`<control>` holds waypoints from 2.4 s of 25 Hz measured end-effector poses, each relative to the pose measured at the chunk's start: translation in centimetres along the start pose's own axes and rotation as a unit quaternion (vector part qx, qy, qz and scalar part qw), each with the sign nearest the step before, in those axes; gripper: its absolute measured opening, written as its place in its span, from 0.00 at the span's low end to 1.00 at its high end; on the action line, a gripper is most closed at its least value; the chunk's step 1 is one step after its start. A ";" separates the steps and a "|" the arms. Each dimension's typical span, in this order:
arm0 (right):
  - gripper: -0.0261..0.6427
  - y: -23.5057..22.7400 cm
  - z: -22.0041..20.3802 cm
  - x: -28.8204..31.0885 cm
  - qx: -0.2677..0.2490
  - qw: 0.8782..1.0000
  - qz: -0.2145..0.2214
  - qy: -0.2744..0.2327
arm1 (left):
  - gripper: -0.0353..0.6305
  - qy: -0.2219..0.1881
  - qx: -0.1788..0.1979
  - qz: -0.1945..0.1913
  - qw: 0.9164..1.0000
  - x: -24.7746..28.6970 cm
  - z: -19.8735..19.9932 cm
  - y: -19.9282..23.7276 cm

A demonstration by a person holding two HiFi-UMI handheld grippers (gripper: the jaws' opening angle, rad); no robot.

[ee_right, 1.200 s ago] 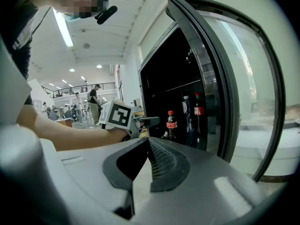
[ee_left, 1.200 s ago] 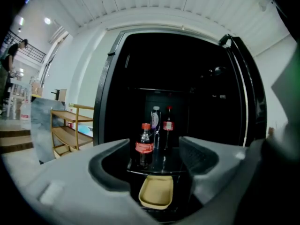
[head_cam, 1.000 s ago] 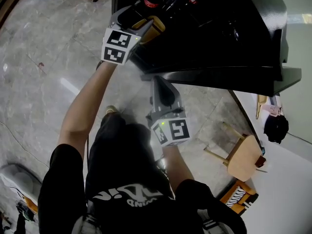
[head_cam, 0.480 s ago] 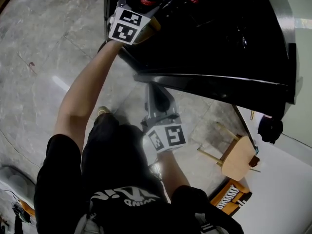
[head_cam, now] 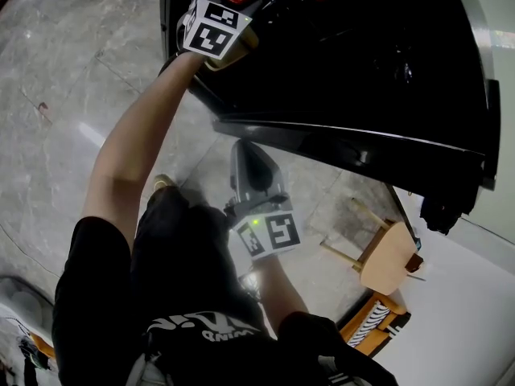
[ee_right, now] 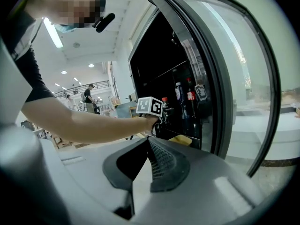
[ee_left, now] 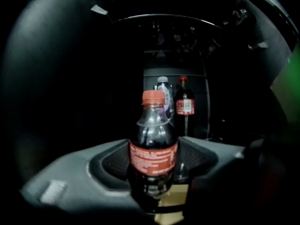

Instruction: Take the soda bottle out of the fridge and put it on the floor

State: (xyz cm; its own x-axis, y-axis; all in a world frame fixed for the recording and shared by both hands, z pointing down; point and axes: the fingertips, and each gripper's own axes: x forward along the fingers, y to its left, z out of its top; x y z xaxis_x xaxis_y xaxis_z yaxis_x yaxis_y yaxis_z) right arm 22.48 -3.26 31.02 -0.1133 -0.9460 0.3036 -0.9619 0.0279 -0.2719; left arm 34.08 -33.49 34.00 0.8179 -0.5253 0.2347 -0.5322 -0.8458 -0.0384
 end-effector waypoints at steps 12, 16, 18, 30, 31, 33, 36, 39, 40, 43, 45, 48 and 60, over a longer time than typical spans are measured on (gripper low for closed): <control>0.04 -1.1 -1.7 -0.3 0.001 1.000 -0.006 0.005 | 0.50 -0.012 0.002 0.006 1.000 -0.2 0.0 -0.1; 0.04 -0.9 -2.2 0.1 -0.006 1.000 0.005 0.006 | 0.50 -0.011 0.015 -0.007 1.000 -2.0 -0.3 -1.0; 0.04 -0.8 -2.4 0.2 -0.011 1.000 0.015 0.007 | 0.50 -0.011 0.016 -0.007 1.000 -3.5 -0.6 -1.1; 0.04 1.7 -5.5 1.5 -0.032 0.997 0.075 0.015 | 0.50 -0.009 0.008 0.012 1.000 -15.7 -2.3 -0.2; 0.04 1.9 -5.9 1.8 -0.035 0.996 0.081 0.014 | 0.50 -0.008 0.007 0.017 1.000 -16.6 -2.9 0.2; 0.04 2.4 -6.8 2.4 -0.036 0.995 0.090 0.014 | 0.50 -0.010 0.001 0.029 1.000 -18.4 -4.1 0.9; 0.04 3.4 -8.5 3.7 -0.043 0.993 0.106 0.014 | 0.50 -0.020 -0.011 0.052 0.998 -20.7 -5.7 2.6; 0.04 4.6 -10.3 5.3 -0.054 0.990 0.128 0.009 | 0.50 -0.025 -0.014 0.073 0.997 -22.6 -7.4 4.5; 0.04 5.0 -10.9 5.9 -0.056 0.989 0.136 0.009 | 0.50 -0.023 -0.014 0.079 0.997 -23.3 -8.2 5.1; 0.04 6.2 -13.3 7.9 -0.063 0.986 0.154 0.016 | 0.50 -0.014 -0.017 0.091 0.996 -24.8 -11.4 6.5; 0.04 6.8 -15.1 9.3 -0.073 0.983 0.166 0.019 | 0.50 -0.012 -0.021 0.098 0.995 -25.7 -13.9 7.3; 0.04 7.5 -18.0 11.3 -0.079 0.980 0.182 0.020 | 0.50 -0.013 -0.025 0.118 0.993 -27.2 -17.5 8.7; 0.04 9.9 -29.2 16.8 -0.098 0.964 0.245 0.029 | 0.50 -0.014 -0.032 0.184 0.982 -32.2 -30.5 12.0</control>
State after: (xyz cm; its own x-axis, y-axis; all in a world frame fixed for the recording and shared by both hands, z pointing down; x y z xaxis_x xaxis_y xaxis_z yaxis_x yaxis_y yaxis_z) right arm 3.81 -9.46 60.10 -0.5742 -0.7845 0.2345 -0.8173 0.5323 -0.2204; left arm -5.33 -23.91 55.56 0.5721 -0.7980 0.1892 -0.8055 -0.5902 -0.0534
